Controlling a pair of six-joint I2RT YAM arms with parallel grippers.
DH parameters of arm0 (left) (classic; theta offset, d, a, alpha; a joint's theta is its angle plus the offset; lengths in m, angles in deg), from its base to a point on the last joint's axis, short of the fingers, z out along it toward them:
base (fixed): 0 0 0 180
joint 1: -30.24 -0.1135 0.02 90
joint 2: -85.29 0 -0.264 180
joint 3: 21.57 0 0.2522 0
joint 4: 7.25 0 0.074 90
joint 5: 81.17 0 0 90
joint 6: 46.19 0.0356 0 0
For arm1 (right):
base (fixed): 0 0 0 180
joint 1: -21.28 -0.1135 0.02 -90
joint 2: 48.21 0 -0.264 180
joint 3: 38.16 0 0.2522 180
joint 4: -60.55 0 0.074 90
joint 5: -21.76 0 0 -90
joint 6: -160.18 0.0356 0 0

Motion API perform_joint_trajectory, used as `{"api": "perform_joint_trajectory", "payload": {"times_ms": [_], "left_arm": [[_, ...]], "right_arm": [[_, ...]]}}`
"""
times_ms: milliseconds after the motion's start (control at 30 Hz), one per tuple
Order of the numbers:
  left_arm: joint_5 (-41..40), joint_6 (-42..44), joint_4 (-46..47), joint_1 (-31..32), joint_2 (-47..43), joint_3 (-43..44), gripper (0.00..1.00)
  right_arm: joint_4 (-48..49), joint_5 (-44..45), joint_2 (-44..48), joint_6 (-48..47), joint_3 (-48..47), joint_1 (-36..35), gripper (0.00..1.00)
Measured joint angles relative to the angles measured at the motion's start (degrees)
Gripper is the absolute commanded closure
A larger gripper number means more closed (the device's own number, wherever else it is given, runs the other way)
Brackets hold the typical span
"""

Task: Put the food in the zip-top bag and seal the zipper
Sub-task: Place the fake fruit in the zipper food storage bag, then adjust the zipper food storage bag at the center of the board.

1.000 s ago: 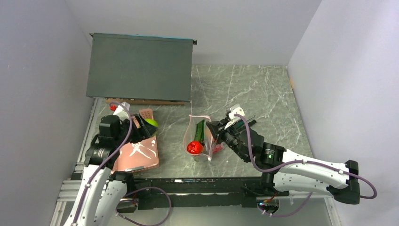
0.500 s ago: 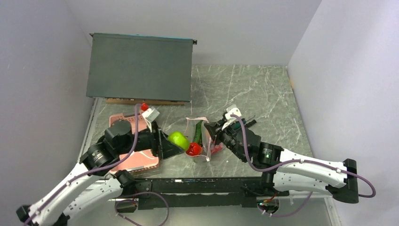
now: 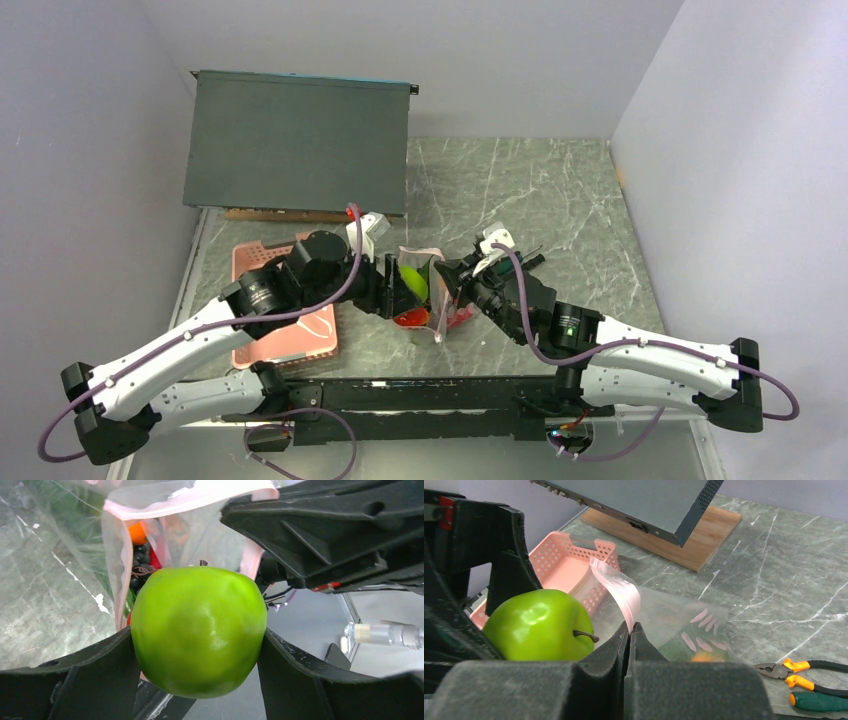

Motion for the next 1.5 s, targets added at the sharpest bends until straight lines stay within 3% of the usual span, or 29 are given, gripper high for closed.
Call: {"api": "perform_joint_trajectory", "payload": {"times_ms": [100, 333, 500, 767, 933, 1133, 1200, 1267, 1400, 1500], "left_arm": [[-1.86, -0.57, -0.57, 0.00, 1.22, 0.31, 0.44], [-3.23, -2.05, -1.07, 0.00, 4.37, 2.14, 0.33], [-3.41, -2.80, -1.25, 0.00, 5.51, 3.41, 0.17], [-4.81, -5.42, -1.99, 0.02, 5.51, 5.01, 0.07], [-5.29, -7.39, -2.03, 0.02, 5.44, 5.20, 0.09], [-6.78, -8.46, -4.04, 0.02, 3.98, 5.53, 0.39], [-7.61, -8.74, -5.27, 0.04, 2.03, 5.53, 0.45], [-8.68, -9.42, -6.32, 0.07, -0.90, 5.40, 0.44], [-10.73, -11.67, -6.01, 0.07, -8.76, 1.70, 0.26], [-10.69, -13.84, -5.03, 0.07, -12.50, -2.78, 0.27]], "right_arm": [[-0.02, -0.09, 0.31, 0.02, 0.00, 0.00, 1.00], [-0.04, -0.11, 1.46, 0.39, 0.00, 0.02, 1.00], [-0.09, -0.13, 1.64, 0.42, 0.00, 0.02, 1.00], [-0.09, -0.13, 1.68, 0.44, 0.00, 0.02, 1.00], [-0.11, -0.17, 1.66, 0.44, 0.00, 0.00, 1.00], [-0.13, -0.20, 1.66, 0.44, 0.00, 0.00, 1.00], [-0.11, -0.22, 1.66, 0.44, 0.00, 0.00, 1.00], [-0.13, -0.26, 1.66, 0.44, 0.00, 0.00, 1.00], [-0.13, -0.44, 1.66, 0.46, 0.00, 0.00, 1.00], [-0.24, -0.96, 1.60, 0.55, 0.00, 0.00, 1.00]]}}
